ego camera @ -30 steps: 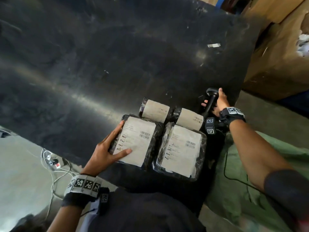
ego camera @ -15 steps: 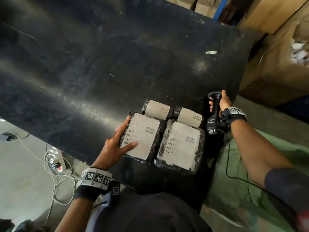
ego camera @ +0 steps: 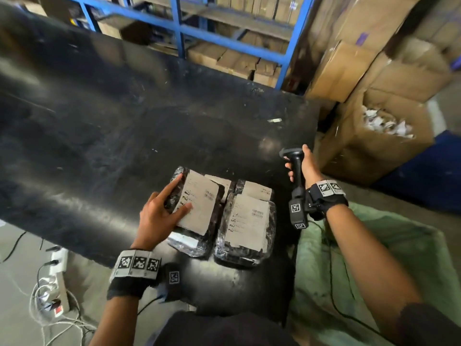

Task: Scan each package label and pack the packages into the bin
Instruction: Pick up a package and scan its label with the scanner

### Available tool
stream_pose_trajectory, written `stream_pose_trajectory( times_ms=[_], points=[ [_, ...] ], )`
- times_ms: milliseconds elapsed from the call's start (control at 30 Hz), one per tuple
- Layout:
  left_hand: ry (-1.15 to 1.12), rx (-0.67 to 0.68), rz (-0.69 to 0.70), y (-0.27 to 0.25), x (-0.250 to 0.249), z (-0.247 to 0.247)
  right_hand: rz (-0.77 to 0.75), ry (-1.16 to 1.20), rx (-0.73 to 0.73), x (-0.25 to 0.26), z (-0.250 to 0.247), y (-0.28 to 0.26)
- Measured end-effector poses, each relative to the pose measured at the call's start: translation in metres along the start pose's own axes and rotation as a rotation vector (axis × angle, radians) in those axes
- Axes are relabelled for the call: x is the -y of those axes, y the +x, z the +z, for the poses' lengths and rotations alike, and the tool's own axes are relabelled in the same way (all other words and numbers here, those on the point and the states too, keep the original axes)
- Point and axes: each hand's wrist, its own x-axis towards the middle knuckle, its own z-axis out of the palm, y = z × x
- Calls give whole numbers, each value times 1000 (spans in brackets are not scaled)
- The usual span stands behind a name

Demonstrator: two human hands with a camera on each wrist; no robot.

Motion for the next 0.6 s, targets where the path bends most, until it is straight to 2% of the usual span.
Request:
stream_pose_trajectory(
  times_ms=[233, 400, 533, 600],
  points=[
    [-170, -179, 91, 58, -52, 12, -169, 178, 40, 25, 7, -103],
    [-319, -210, 148, 95, -88, 52, -343, 323, 90, 31, 18, -172],
    [-394, -188, 180, 101, -108, 87, -386, 413, 113, 24, 29, -201],
    [-425, -170, 177, 102, -116, 101, -403, 409, 79, 22, 33, -211]
  ],
)
